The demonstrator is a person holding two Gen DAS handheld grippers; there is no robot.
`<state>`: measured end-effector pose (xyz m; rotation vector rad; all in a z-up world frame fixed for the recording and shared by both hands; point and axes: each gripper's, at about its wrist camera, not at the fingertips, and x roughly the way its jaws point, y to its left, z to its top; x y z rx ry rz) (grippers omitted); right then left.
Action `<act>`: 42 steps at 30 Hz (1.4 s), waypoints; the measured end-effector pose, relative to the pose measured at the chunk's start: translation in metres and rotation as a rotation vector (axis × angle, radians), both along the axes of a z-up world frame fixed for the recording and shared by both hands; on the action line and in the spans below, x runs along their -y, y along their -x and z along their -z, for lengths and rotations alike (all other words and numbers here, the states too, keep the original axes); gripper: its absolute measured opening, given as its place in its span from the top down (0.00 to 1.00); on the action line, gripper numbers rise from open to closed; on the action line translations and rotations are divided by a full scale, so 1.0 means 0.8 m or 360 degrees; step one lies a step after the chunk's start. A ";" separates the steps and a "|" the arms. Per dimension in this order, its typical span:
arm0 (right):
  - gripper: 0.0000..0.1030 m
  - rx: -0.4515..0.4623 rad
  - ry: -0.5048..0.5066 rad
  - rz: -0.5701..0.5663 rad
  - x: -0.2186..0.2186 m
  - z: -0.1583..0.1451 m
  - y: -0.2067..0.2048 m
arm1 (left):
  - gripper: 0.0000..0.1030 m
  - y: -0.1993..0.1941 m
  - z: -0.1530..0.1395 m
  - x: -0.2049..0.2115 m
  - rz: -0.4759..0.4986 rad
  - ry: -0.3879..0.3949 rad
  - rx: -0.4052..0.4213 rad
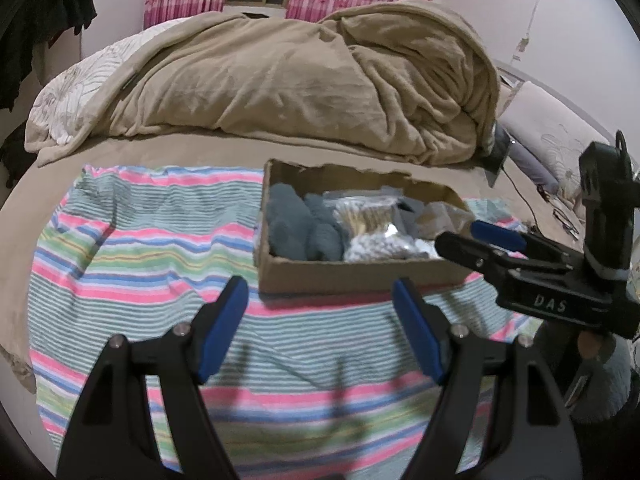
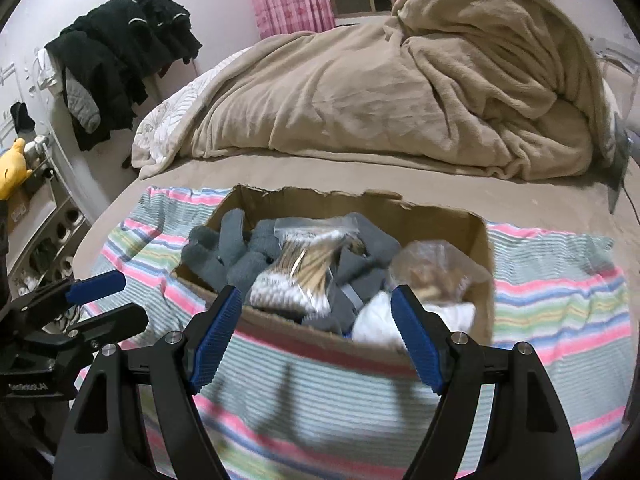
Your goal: Organize objects
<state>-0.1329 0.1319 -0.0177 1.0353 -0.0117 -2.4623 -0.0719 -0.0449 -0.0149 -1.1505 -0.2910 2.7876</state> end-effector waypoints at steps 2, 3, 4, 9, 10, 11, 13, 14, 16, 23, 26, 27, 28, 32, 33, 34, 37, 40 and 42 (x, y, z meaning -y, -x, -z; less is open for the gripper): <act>0.22 -0.0011 0.0001 0.0015 -0.008 -0.004 -0.012 | 0.26 -0.008 -0.005 -0.005 0.0010 0.0006 -0.0013; 0.22 -0.0014 0.0002 0.0019 -0.011 -0.005 -0.016 | 0.26 -0.012 -0.007 -0.008 0.0015 0.0008 -0.0020; 0.22 -0.0019 0.0003 0.0026 -0.014 -0.007 -0.021 | 0.26 -0.016 -0.009 -0.010 0.0018 0.0009 -0.0026; 0.22 -0.0043 0.0006 0.0055 -0.030 -0.016 -0.050 | 0.20 -0.040 -0.020 -0.024 0.0033 0.0021 -0.0066; 0.22 -0.0051 0.0004 0.0062 -0.034 -0.019 -0.057 | 0.19 -0.044 -0.021 -0.026 0.0037 0.0022 -0.0069; 0.22 -0.0054 0.0004 0.0067 -0.037 -0.020 -0.062 | 0.19 -0.050 -0.022 -0.029 0.0041 0.0026 -0.0074; 0.22 -0.0055 0.0003 0.0084 -0.042 -0.023 -0.073 | 0.16 -0.058 -0.023 -0.033 0.0046 0.0033 -0.0079; 0.22 -0.0063 0.0002 0.0095 -0.045 -0.027 -0.081 | 0.15 -0.065 -0.024 -0.036 0.0051 0.0034 -0.0086; 0.22 -0.0082 -0.0005 0.0113 -0.051 -0.031 -0.094 | 0.13 -0.074 -0.025 -0.038 0.0051 0.0040 -0.0097; 0.22 -0.0124 -0.0021 0.0162 -0.066 -0.044 -0.135 | 0.12 -0.110 -0.037 -0.045 -0.0006 0.0097 -0.0105; 0.22 -0.0152 -0.0032 0.0163 -0.070 -0.050 -0.151 | 0.12 -0.128 -0.047 -0.047 -0.0018 0.0108 -0.0141; 0.22 -0.0157 -0.0029 0.0164 -0.071 -0.051 -0.155 | 0.11 -0.135 -0.049 -0.048 -0.0026 0.0111 -0.0152; 0.22 -0.0166 -0.0023 0.0167 -0.073 -0.052 -0.160 | 0.11 -0.141 -0.051 -0.049 -0.0030 0.0112 -0.0160; 0.22 -0.0205 -0.0011 0.0181 -0.081 -0.057 -0.182 | 0.10 -0.164 -0.057 -0.053 -0.0051 0.0118 -0.0170; 0.22 -0.0213 -0.0011 0.0184 -0.082 -0.058 -0.187 | 0.10 -0.169 -0.058 -0.054 -0.0058 0.0118 -0.0175; 0.22 -0.0220 -0.0006 0.0185 -0.084 -0.059 -0.192 | 0.10 -0.173 -0.059 -0.055 -0.0063 0.0118 -0.0182; 0.22 -0.0240 -0.0003 0.0188 -0.087 -0.060 -0.205 | 0.07 -0.187 -0.062 -0.058 -0.0072 0.0124 -0.0194; 0.22 -0.0256 0.0005 0.0190 -0.091 -0.062 -0.218 | 0.05 -0.199 -0.065 -0.064 -0.0060 0.0155 -0.0212; 0.22 -0.0265 0.0004 0.0190 -0.092 -0.063 -0.224 | 0.05 -0.206 -0.067 -0.066 -0.0059 0.0161 -0.0228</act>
